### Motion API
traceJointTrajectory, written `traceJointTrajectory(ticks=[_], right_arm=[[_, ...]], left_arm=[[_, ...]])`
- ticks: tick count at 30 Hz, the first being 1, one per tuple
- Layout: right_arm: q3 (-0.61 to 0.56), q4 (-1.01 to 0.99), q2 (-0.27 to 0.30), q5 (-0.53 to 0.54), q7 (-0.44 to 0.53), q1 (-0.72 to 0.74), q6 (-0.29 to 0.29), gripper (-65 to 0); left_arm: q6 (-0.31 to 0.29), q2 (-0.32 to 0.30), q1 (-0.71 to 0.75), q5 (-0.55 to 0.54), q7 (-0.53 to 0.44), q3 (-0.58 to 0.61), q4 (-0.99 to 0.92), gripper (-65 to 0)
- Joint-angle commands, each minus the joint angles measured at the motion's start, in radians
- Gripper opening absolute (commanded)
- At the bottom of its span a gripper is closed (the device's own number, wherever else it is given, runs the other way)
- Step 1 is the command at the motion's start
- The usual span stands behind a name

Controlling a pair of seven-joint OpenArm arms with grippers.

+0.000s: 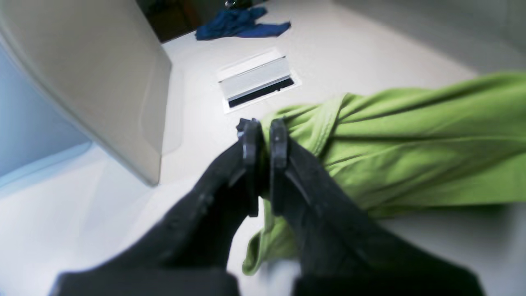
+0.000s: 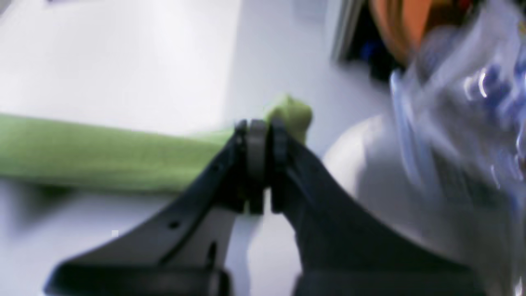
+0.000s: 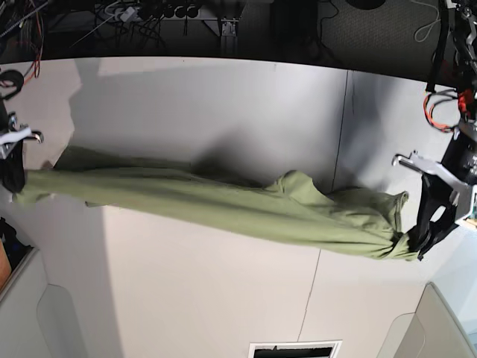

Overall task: Layout the t-shirt on the table in an organized manner, then fold the t-shirt properly
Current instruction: 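Stretch the shirt taut between both grippers and lay it flat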

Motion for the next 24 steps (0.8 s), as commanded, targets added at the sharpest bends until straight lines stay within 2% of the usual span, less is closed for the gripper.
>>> traceJointTrajectory(ticks=[1,4,5,8,9,11,12,13,15,18,20,24], right_arm=[[-0.019,-0.014,0.013,-0.024,0.039,0.042,-0.011,-65.0],[-0.117,-0.152,0.013,-0.143,0.113,0.176,-0.013,-65.0],[-0.154,-0.213,0.013,-0.179,0.126,0.232,-0.024,-60.7],[-0.257,-0.420,0.013,-0.231,0.129,0.392,-0.096,-28.2],[-0.283,-0.486,0.014,-0.248,0.131,0.434,-0.098,-21.4],[-0.323,-0.581,0.013,-0.261,0.124,0.488,-0.098,-20.1],[-0.337,-0.609,0.013,-0.260,0.112,0.500,-0.098,-20.1],[-0.346,-0.622,0.012,-0.260,0.099,0.504,-0.098,-20.1],[-0.350,-0.621,0.006,-0.259,0.063,0.504,-0.098,-20.1],[-0.347,-0.613,0.006,-0.256,0.045,0.499,-0.098,-20.1],[-0.332,-0.581,0.007,-0.257,0.040,0.470,-0.098,-20.1],[-0.273,-0.477,0.011,-0.253,0.009,0.349,-0.095,-20.1]], left_arm=[[0.013,-0.015,-0.052,-0.002,-0.029,0.026,-0.043,-65.0],[0.013,-0.014,-0.219,0.045,-0.085,0.164,-0.256,-65.0],[0.013,-0.014,-0.289,0.063,-0.097,0.218,-0.345,-65.0],[0.013,-0.004,-0.506,0.120,-0.143,0.395,-0.642,-64.0],[0.014,0.006,-0.570,0.133,-0.145,0.448,-0.740,-57.1],[0.013,0.023,-0.665,0.147,-0.128,0.530,-0.908,-42.3],[0.014,0.029,-0.700,0.146,-0.101,0.560,-0.975,-37.2],[0.014,0.034,-0.729,0.146,-0.060,0.579,-1.028,-35.0],[0.005,0.035,-0.755,0.145,0.009,0.583,-1.082,-34.9],[-0.070,0.011,-0.748,0.063,0.019,0.539,-1.055,-34.9],[-0.109,-0.014,-0.721,-0.015,0.050,0.495,-0.986,-34.9],[-0.162,-0.063,-0.595,-0.128,0.180,0.388,-0.826,-34.9]])
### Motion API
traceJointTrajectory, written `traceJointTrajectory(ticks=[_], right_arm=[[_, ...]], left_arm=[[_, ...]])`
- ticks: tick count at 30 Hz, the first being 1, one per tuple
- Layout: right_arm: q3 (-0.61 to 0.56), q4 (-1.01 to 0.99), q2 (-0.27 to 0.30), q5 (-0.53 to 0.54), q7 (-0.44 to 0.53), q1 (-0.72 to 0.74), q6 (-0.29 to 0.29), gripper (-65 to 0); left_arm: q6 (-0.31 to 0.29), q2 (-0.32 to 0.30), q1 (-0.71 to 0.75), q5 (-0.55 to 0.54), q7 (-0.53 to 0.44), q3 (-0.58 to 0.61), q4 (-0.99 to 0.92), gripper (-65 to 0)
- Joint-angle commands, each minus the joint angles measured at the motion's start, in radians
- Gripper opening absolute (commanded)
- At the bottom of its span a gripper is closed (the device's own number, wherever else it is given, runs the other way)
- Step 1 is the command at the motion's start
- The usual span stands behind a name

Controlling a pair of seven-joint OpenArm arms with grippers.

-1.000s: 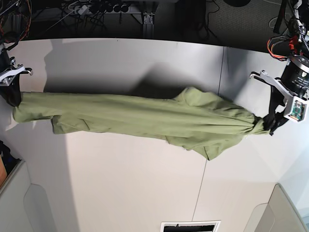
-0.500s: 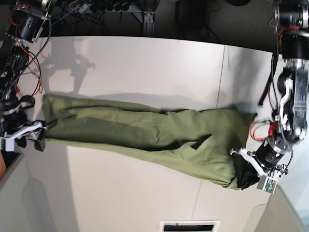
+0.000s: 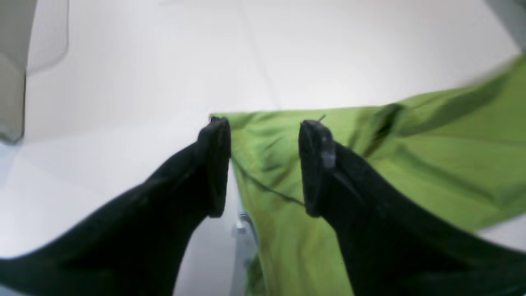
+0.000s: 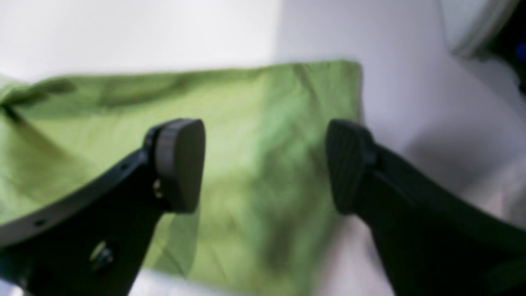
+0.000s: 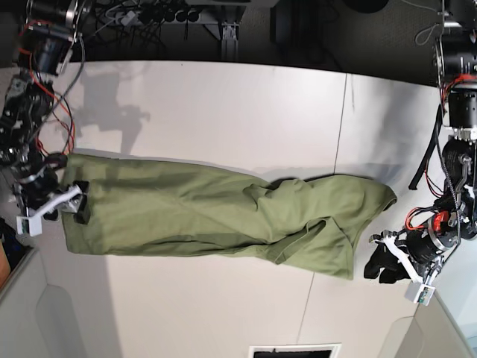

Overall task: Layout the t-shirt on the table in an organized manner, then fold the t-shirt properly
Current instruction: 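Stretch the shirt taut between both grippers and lay it flat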

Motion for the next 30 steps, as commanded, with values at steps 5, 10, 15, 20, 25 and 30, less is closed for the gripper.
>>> traceJointTrajectory(ticks=[5,10,15,20,25,30], right_arm=[[0.066,0.048,0.016,0.043,0.011,-0.098,0.019,-20.1],[0.078,0.043,0.016,0.067,0.054,-0.214,0.023,-20.1],[0.028,0.031,0.016,0.089,0.072,-0.208,0.025,-20.1],[-0.025,0.029,-0.007,0.087,0.072,-0.198,0.022,-20.2],[-0.063,0.028,-0.037,0.042,0.072,-0.173,0.017,-41.5],[-0.063,0.029,-0.039,0.036,0.072,-0.171,0.020,-65.0]], left_arm=[[-0.070,-0.017,0.149,-0.026,0.029,-0.097,0.077,-34.9],[-0.073,-0.002,0.297,-0.009,-0.027,-0.111,0.083,-34.9],[-0.073,0.063,0.322,0.069,-0.070,-0.111,0.083,-34.9],[-0.073,0.110,0.322,0.104,-0.077,-0.110,0.082,-35.1],[-0.073,0.116,0.323,0.114,-0.099,-0.110,0.083,-56.9],[-0.073,0.115,0.333,0.121,-0.099,-0.110,0.083,-65.0]])
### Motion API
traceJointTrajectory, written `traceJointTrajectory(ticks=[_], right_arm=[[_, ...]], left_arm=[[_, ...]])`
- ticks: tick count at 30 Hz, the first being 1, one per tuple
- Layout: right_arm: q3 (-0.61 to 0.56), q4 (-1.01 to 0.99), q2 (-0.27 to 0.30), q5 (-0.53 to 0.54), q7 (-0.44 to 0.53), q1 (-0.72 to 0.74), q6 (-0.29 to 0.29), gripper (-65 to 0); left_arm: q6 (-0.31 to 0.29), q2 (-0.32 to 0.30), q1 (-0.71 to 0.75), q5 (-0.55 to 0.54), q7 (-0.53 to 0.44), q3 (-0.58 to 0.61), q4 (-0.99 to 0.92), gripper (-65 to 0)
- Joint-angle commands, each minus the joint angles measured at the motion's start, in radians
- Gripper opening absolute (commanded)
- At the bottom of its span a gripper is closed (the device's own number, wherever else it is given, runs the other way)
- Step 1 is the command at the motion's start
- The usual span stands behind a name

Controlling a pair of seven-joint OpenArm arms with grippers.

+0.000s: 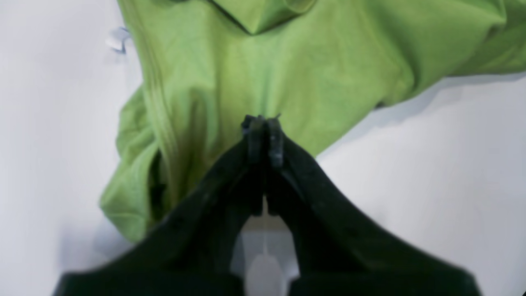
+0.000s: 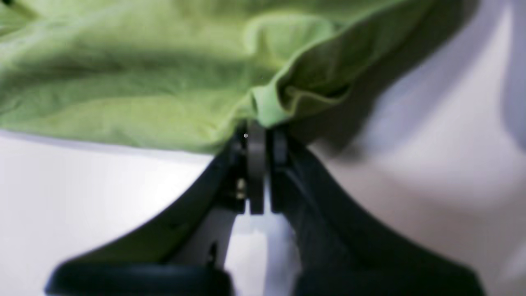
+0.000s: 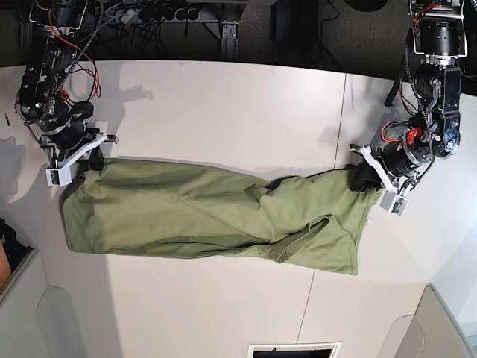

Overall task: Layout the t-shirt on the table in an organized manner, then fold the t-shirt properly
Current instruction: 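Stretch the shirt taut between both grippers and lay it flat, then shift both grippers along the shirt, keeping it stretched on the table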

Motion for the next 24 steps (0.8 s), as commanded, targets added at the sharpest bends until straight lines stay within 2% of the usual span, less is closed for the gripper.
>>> traceJointTrajectory(ticks=[1,5,9,13,16,18,20,23,24], right_arm=[[0.006,0.014,0.015,0.009,0.018,0.013,0.010,-65.0],[0.006,0.016,0.015,0.024,0.014,0.013,0.019,-65.0],[0.006,0.019,0.015,0.024,-0.002,0.013,0.019,-65.0],[0.015,0.066,0.015,0.024,-0.026,0.006,0.019,-65.0],[0.052,0.175,0.015,0.025,-0.070,-0.035,0.019,-65.0],[0.092,0.268,0.016,0.040,-0.082,-0.073,0.019,-65.0],[0.140,0.356,0.023,0.079,-0.092,-0.108,0.020,-65.0],[0.215,0.435,0.035,0.130,-0.087,-0.142,0.046,-65.0],[0.239,0.444,0.043,0.156,-0.085,-0.145,0.054,-65.0]], left_arm=[[-0.005,-0.017,-0.017,-0.008,-0.019,-0.007,0.016,-65.0],[-0.004,-0.031,-0.017,0.026,-0.027,-0.007,0.016,-65.0],[-0.001,-0.085,-0.017,-0.005,-0.025,-0.011,0.068,-65.0],[-0.002,-0.123,-0.013,-0.054,0.023,-0.037,0.230,-65.0],[-0.002,-0.151,0.029,-0.071,0.088,-0.052,0.376,-65.0],[0.000,-0.186,0.079,-0.082,0.087,-0.069,0.461,-65.0],[0.036,-0.208,0.121,-0.086,0.086,-0.111,0.544,-65.0],[0.112,-0.210,0.144,-0.086,0.078,-0.210,0.644,-65.0],[0.116,-0.210,0.143,-0.087,0.074,-0.243,0.658,-65.0]])
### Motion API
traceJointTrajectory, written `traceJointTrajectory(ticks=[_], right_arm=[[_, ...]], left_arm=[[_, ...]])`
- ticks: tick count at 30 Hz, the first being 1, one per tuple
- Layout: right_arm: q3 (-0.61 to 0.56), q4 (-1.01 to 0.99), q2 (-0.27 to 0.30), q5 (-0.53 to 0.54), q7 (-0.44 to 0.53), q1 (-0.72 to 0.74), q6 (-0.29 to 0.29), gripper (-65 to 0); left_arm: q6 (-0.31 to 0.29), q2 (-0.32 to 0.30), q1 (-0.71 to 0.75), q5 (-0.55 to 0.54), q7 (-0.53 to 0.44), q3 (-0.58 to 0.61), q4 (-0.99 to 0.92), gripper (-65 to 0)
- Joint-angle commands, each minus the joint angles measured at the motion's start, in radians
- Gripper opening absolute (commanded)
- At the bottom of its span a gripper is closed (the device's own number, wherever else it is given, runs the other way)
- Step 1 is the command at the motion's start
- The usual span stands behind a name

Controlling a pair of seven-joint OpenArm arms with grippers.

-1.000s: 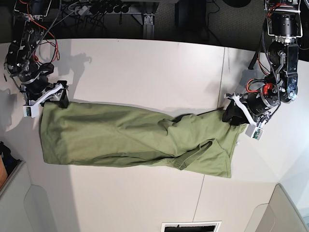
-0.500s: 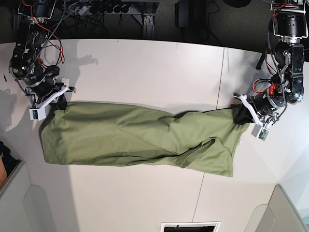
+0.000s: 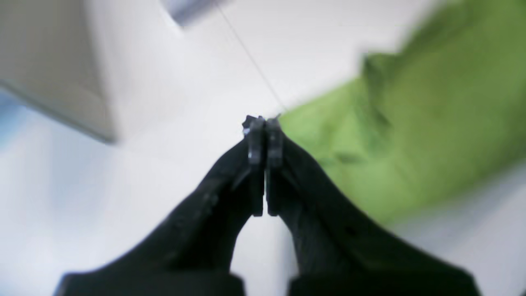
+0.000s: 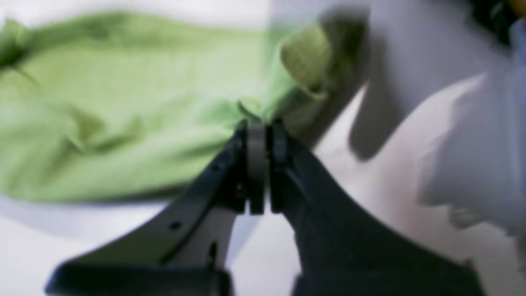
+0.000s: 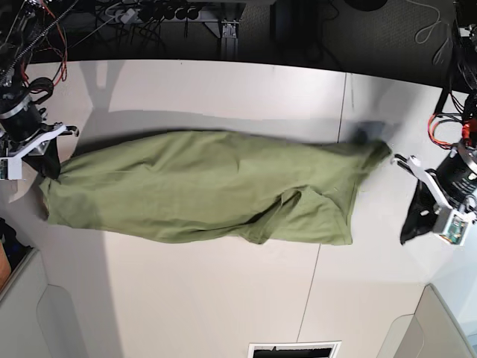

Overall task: Layout the t-shirt on the table in an organized manner, then fold the t-shirt properly
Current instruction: 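Shift both grippers along the shirt, keeping it stretched on the table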

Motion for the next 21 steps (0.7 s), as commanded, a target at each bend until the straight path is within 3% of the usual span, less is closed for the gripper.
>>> traceJointTrajectory(ticks=[1,5,9,10,11,13,14,16,21], right_arm=[[0.026,0.018,0.025,0.032,0.039,0.008,0.005,-65.0],[0.039,-0.002,0.059,0.049,0.063,0.040,0.005,-65.0],[0.001,-0.109,0.064,0.038,0.063,0.144,0.005,-65.0],[-0.016,-0.148,0.063,0.038,0.063,0.171,0.005,-59.5],[-0.035,-0.187,0.063,0.039,0.063,0.195,0.004,-48.4],[-0.078,-0.253,0.063,0.039,0.063,0.230,0.004,-29.8],[-0.100,-0.277,0.063,0.039,0.061,0.237,0.005,-24.9],[-0.138,-0.286,0.060,0.039,0.044,0.231,0.004,-23.9],[-0.153,-0.286,0.027,0.039,-0.023,0.224,0.004,-23.9]], left_arm=[[-0.001,-0.014,-0.005,-0.003,-0.014,-0.029,0.010,-65.0],[-0.063,-0.014,-0.006,-0.009,-0.023,-0.014,-0.078,-65.0],[-0.145,-0.014,-0.052,-0.026,-0.031,0.109,-0.225,-65.0],[-0.160,-0.014,-0.061,-0.037,-0.019,0.142,-0.247,-65.0],[-0.174,-0.014,-0.067,-0.056,0.004,0.172,-0.257,-63.7],[-0.195,-0.014,-0.064,-0.111,0.072,0.223,-0.258,-50.1],[-0.211,-0.014,-0.059,-0.149,0.118,0.244,-0.256,-43.3],[-0.242,-0.014,-0.033,-0.184,0.189,0.273,-0.254,-34.9],[-0.242,-0.014,0.066,-0.173,0.201,0.278,-0.254,-34.7]])
